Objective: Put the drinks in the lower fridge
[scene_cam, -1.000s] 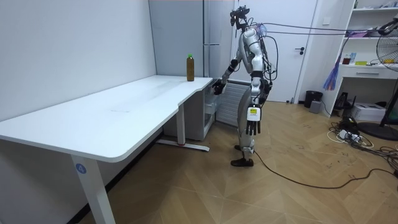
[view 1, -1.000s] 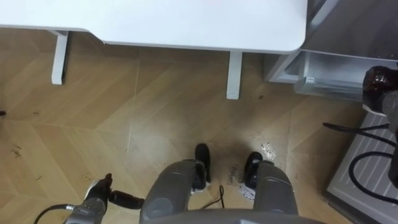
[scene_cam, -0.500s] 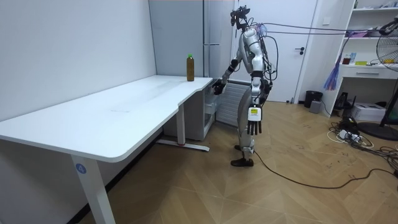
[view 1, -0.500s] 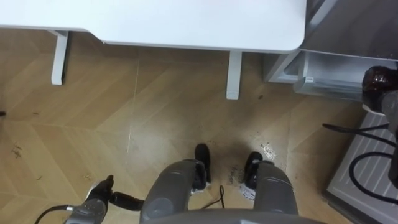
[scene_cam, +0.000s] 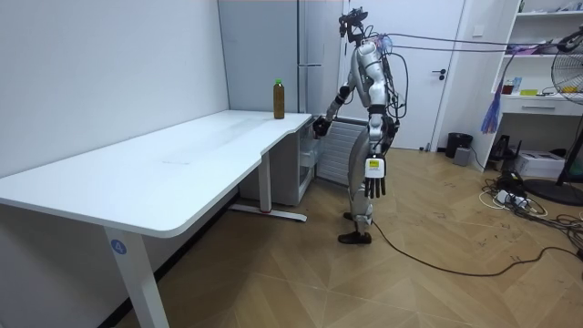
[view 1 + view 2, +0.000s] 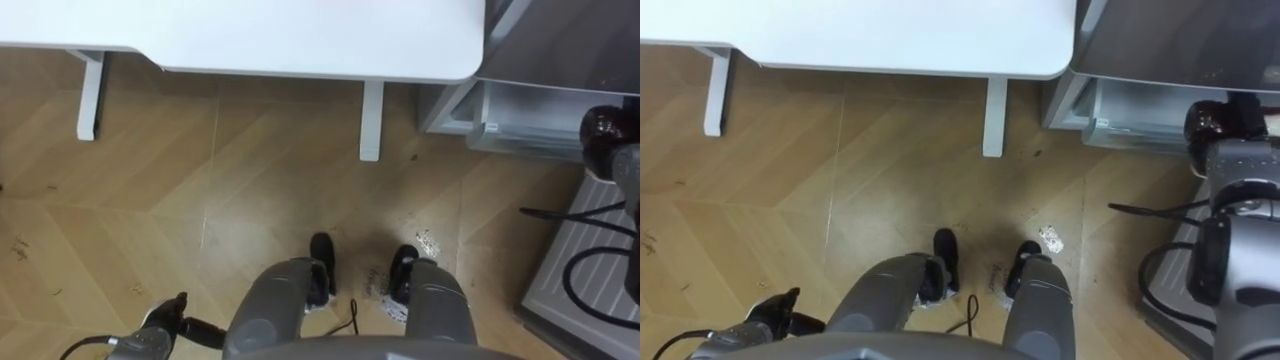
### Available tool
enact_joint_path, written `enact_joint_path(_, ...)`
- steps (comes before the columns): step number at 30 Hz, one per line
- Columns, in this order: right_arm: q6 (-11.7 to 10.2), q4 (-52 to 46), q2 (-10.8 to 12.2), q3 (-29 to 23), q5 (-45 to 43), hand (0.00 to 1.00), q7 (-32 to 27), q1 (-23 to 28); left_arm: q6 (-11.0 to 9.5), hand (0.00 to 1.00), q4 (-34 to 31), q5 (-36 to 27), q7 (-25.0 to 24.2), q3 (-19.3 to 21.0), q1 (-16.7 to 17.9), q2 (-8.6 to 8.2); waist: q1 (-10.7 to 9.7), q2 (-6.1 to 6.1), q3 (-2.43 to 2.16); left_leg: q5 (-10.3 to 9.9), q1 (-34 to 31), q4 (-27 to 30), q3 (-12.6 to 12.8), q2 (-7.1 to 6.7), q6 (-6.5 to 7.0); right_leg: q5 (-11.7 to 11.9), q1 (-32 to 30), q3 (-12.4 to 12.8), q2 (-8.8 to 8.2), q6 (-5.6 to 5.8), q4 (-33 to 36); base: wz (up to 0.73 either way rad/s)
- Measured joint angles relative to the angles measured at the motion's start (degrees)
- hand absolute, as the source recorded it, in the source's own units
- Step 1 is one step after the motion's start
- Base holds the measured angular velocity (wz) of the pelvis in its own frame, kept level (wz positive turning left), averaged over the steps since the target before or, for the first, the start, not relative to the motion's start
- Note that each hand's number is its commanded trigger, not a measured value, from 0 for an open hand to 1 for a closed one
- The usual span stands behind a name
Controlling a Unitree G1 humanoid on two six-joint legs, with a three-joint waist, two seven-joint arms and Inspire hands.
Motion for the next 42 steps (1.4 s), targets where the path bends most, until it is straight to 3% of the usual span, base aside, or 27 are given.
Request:
enact_joint_path(18,0.23,-0.07,-0.02,2.15,-1.61,1.0,-1.33,-0.03,0.18,0.0,0.0,-0.09,0.14,-1.08,-0.33,0.03,-0.8,-0.21,-0.11,0.01,-0.46,0.0,-0.79,0.03,0.0,0.39,0.21,-0.6,0.22,0.08,-0.84,0.0)
enact_joint_path(19,0.23,-0.07,-0.02,2.15,-1.61,0.72,-1.38,-0.03,0.19,0.0,0.0,-0.09,0.15,-1.09,-0.33,0.03,-0.79,-0.21,-0.11,0.01,-0.46,0.0,-0.78,0.02,0.0,0.4,0.22,-0.6,0.22,0.09,-0.86,0.0)
enact_joint_path(20,0.23,-0.08,-0.02,2.2,-1.6,0.0,-1.41,-0.03,0.19,0.0,-0.01,-0.09,0.22,-1.07,-0.35,0.03,-0.68,-0.21,-0.11,0.01,-0.47,0.0,-0.77,0.01,0.0,0.41,0.22,-0.6,0.22,0.12,-0.89,0.0)
enact_joint_path(35,0.59,-0.12,0.27,2.35,-0.17,0.0,0.23,0.31,0.44,0.0,-0.19,-0.01,-0.02,-0.96,-0.41,0.07,-0.43,-0.06,-0.19,0.0,-0.02,0.15,-0.75,0.15,0.0,0.46,0.98,-0.6,0.37,0.18,-1.05,0.0)
enact_joint_path(42,0.6,0.23,0.3,5.07,-1.12,0.0,2.08,0.32,0.57,0.0,-0.14,-0.04,0.44,-1.04,-0.38,0.07,-0.66,0.07,-0.28,0.01,1.3,-0.39,-0.74,0.13,-0.01,0.55,2.15,-0.52,0.57,0.07,-1.45,0.0)
